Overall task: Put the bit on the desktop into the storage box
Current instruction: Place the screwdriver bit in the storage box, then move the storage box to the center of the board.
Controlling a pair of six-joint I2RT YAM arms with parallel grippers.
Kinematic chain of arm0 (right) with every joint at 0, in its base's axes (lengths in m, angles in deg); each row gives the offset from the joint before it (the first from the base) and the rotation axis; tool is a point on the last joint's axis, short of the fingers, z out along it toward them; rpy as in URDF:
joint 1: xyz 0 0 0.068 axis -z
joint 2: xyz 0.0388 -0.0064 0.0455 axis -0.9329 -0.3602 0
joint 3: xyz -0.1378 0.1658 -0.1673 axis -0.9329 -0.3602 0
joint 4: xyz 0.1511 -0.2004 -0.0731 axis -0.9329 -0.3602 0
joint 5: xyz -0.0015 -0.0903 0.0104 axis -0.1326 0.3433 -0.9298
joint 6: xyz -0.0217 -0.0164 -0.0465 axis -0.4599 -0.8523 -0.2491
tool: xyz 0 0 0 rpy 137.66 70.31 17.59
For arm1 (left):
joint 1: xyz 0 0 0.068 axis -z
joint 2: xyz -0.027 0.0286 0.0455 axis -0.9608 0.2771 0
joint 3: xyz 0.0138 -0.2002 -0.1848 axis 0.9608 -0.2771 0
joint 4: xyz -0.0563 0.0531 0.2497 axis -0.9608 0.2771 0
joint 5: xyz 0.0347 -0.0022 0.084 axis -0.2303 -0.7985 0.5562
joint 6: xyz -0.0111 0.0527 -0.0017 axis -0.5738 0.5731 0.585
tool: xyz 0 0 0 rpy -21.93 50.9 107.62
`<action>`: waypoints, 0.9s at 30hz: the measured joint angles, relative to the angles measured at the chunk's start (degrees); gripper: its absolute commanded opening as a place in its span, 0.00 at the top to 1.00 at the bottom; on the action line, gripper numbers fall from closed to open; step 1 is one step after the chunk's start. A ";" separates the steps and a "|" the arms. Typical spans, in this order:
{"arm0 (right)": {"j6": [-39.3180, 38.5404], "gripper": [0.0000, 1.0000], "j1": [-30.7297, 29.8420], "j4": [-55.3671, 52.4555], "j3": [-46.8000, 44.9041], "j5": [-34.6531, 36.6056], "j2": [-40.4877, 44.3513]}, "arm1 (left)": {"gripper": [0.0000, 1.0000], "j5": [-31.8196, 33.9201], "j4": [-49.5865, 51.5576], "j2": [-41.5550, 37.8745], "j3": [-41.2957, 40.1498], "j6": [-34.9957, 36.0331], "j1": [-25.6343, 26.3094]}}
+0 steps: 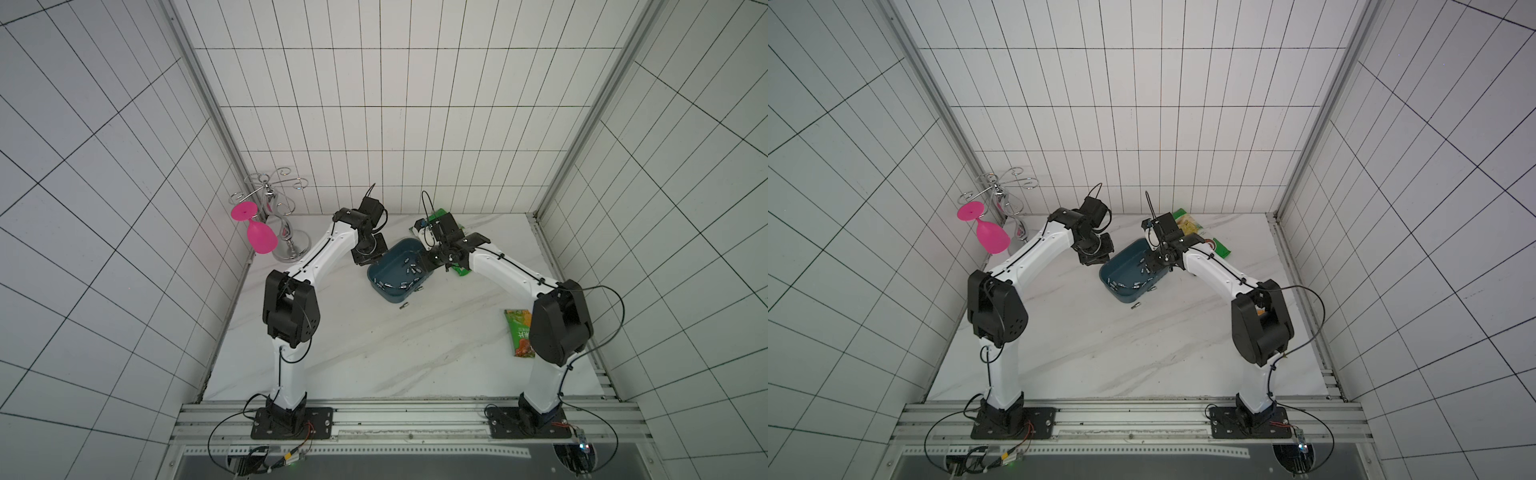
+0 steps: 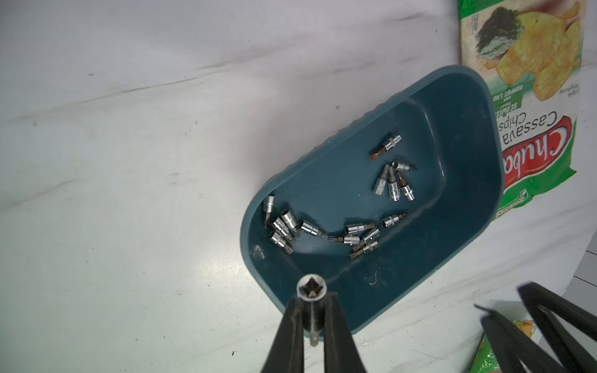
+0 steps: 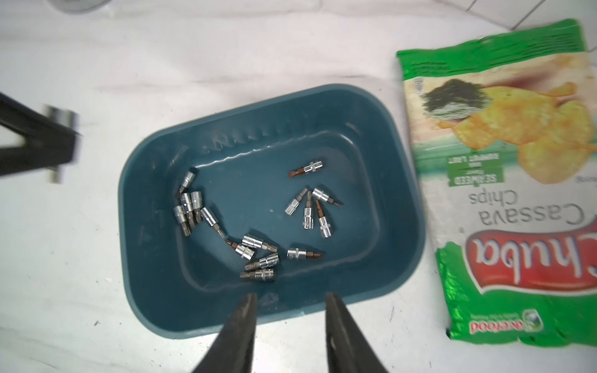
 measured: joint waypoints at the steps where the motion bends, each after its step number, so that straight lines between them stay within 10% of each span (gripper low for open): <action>1: 0.37 0.52 0.15 0.42 -1.88 0.42 2.03 | 1.00 -0.55 -0.44 1.40 0.37 -0.17 0.28; 27: 7.06 0.45 1.40 13.94 -26.97 -0.59 7.52 | 1.00 -5.84 -4.83 19.67 9.55 -2.80 2.51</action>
